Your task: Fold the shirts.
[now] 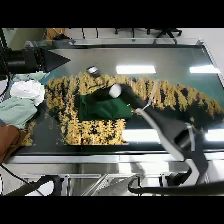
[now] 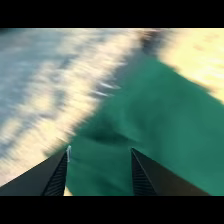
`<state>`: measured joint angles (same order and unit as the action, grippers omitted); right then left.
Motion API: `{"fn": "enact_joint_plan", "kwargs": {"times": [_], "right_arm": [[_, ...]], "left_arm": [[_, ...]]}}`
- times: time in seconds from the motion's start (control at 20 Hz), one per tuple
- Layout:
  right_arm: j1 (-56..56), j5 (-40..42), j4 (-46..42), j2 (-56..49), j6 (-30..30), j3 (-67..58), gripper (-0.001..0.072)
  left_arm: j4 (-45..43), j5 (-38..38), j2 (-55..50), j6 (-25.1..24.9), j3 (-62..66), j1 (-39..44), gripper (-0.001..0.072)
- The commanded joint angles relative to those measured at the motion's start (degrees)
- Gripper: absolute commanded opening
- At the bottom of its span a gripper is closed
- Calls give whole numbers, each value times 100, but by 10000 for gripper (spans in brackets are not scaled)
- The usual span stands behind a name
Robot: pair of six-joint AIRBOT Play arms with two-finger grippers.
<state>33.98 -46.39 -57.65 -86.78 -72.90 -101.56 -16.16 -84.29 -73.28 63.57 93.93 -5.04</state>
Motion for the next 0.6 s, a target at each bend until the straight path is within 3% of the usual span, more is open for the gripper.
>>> {"fn": "enact_joint_plan", "kwargs": {"times": [0.0, 0.15, 0.2, 0.25, 0.3, 0.55], "right_arm": [[-1357, -1768, -529, 610, -693, -2, 543], [-2417, -2629, -514, 590, -852, 50, 550], [-2625, -2719, -483, 518, -857, 131, 582], [-2752, -2765, -385, 435, -859, 219, 684], [-2798, -2769, -284, 339, -857, 304, 698], [-2564, -2758, 339, -481, -601, 411, 698]], "left_arm": [[352, -20, 52, -55, -118, -11, 23], [588, -22, 52, -55, -116, -11, 23], [586, -22, 52, -52, -118, -9, 23], [584, -22, 52, -52, -118, -11, 23], [586, -22, 52, -52, -118, -11, 23], [570, -24, 52, -55, -118, -11, 23]]}}
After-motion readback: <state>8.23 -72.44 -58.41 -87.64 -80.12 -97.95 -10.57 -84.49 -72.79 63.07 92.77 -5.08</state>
